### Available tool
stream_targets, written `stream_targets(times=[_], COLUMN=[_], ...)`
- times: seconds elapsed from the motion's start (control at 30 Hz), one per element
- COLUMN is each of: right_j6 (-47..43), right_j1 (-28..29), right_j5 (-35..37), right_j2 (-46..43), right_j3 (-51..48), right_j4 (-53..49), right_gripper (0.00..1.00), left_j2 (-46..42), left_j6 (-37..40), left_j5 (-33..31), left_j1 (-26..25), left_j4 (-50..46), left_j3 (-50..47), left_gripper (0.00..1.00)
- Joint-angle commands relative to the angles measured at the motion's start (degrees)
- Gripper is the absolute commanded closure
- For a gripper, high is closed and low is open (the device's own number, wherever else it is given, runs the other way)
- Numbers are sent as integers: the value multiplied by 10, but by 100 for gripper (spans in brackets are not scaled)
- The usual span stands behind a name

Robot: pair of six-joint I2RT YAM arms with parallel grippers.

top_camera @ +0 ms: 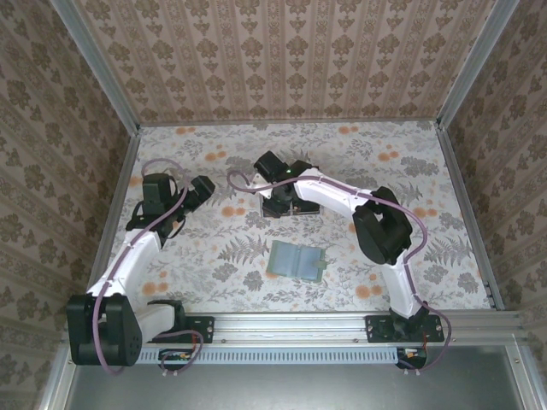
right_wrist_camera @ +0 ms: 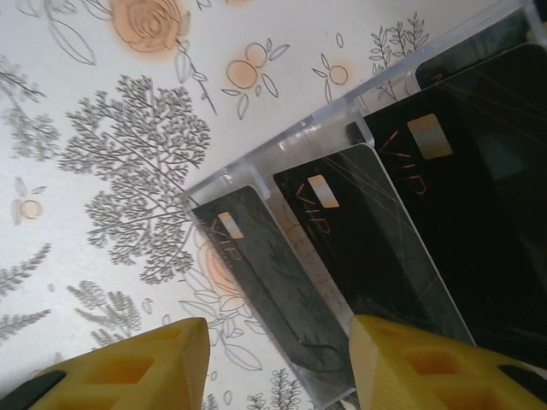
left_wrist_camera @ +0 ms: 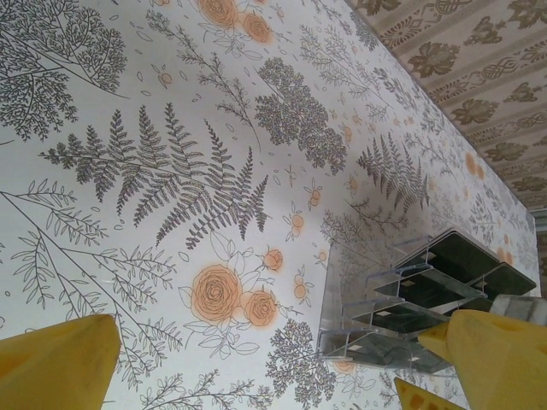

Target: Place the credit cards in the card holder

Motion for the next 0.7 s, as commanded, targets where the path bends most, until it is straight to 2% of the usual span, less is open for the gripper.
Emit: stream_targets(times=[0.0,0.33,0.67], right_j6=[-22,-44,-52], right_j1=[6,22,29], right_j5=[45,62,64], right_j2=[20,54,52], right_j3=[27,51,51], right_j4=[-22,-46,-57], right_gripper=[53,55,67], left_j2=[-7,7,8], left_j6=[14,5,6], left_j5=[12,17,17], left_j1=[3,4,4], left_j4=[5,22,24], left_j3=[-5,-10,-9], left_gripper=[0,0,0])
